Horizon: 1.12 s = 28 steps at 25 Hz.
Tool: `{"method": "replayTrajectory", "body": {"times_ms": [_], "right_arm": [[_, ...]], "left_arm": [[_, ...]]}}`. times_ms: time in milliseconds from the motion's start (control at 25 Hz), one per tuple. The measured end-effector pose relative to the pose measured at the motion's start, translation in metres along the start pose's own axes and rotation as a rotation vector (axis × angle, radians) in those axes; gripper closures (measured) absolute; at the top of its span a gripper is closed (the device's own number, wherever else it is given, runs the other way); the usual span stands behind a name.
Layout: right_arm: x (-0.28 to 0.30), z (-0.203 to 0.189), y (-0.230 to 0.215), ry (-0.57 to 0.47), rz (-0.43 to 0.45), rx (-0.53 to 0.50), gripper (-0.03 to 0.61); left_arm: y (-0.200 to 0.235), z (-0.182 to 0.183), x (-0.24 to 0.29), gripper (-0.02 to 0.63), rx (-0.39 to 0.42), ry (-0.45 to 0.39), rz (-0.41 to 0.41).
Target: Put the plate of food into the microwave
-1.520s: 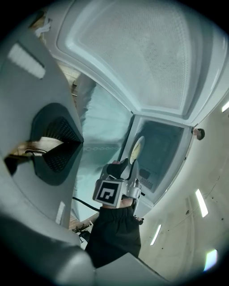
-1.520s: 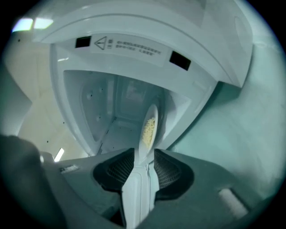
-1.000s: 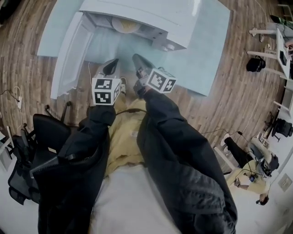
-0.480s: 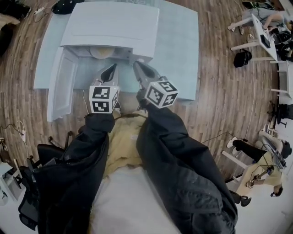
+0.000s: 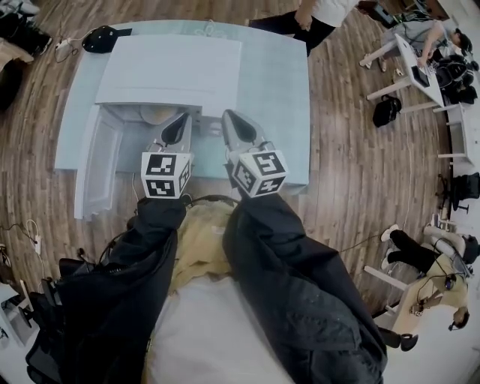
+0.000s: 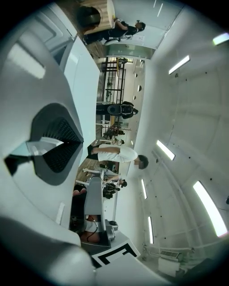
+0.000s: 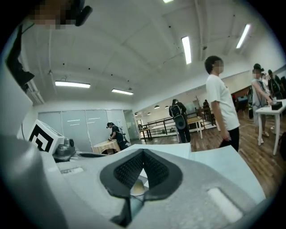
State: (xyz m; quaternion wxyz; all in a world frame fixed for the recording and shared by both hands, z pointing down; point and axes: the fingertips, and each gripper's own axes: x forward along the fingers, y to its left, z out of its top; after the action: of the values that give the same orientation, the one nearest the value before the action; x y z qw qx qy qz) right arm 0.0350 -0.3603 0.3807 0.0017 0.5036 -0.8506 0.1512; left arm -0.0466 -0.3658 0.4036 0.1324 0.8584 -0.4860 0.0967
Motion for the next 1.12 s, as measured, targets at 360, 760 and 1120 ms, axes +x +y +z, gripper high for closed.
{"method": "replayTrajectory", "body": {"times_ms": [360, 760, 1120], "right_arm": [[-0.004, 0.035, 0.000, -0.075, -0.036, -0.125, 0.584], [-0.014, 0.045, 0.000, -0.114, -0.056, -0.168, 0.584], [-0.033, 0.047, -0.012, -0.124, -0.081, -0.181, 0.584]], "left_arm": [[-0.008, 0.035, -0.002, 0.617, 0.023, -0.074, -0.001], [-0.020, 0.046, -0.002, 0.616, 0.046, -0.094, -0.023], [-0.041, 0.046, 0.001, 0.616, 0.068, -0.090, -0.037]]}}
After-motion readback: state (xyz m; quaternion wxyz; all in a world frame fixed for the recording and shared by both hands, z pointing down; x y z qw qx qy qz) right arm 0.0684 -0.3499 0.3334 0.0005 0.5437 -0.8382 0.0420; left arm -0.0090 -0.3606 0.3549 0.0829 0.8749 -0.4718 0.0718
